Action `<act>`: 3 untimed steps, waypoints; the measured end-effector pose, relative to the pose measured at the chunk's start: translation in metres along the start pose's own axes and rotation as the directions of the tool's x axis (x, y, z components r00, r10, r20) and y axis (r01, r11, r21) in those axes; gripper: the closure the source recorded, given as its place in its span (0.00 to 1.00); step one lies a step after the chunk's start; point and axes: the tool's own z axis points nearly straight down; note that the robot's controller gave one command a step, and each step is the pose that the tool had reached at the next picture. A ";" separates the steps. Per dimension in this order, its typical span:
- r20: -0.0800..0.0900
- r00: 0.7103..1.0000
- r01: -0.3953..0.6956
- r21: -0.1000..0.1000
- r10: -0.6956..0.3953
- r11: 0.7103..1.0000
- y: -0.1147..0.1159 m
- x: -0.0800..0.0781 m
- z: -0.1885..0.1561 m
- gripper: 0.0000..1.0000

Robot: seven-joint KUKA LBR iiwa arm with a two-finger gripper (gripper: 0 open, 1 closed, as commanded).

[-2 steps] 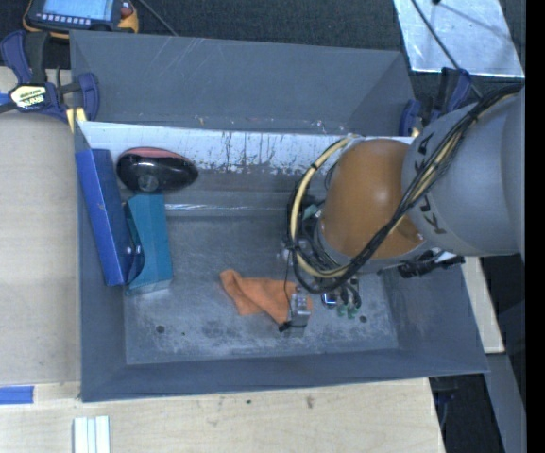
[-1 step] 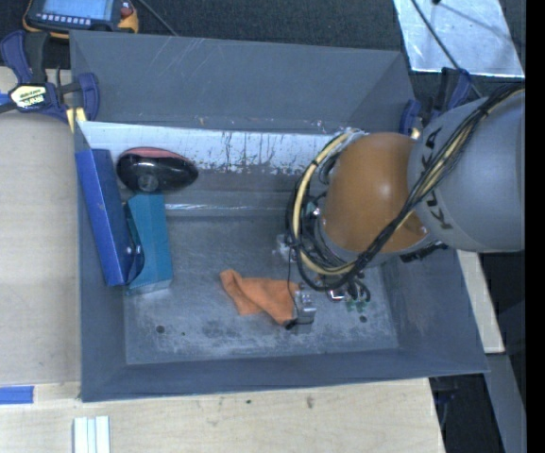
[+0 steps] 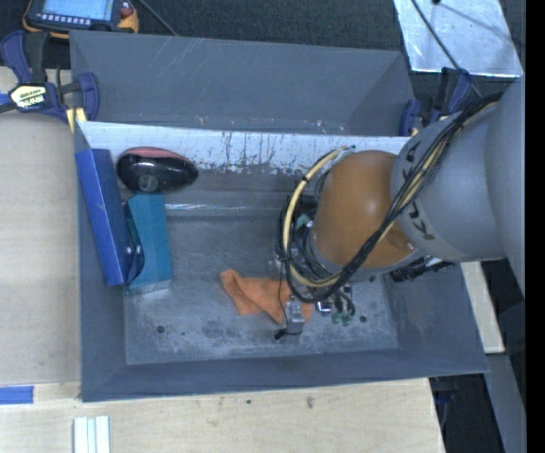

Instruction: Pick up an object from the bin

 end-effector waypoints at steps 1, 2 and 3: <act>-0.002 1.000 0.007 0.000 -0.007 1.000 -0.003 -0.004 0.018 1.00; -0.001 1.000 0.007 0.000 -0.007 1.000 -0.003 -0.004 0.018 1.00; -0.004 1.000 0.007 0.000 -0.007 1.000 -0.003 -0.003 0.012 1.00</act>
Offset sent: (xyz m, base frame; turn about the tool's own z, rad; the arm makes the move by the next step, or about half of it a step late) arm 0.0000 0.0000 0.0000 0.0000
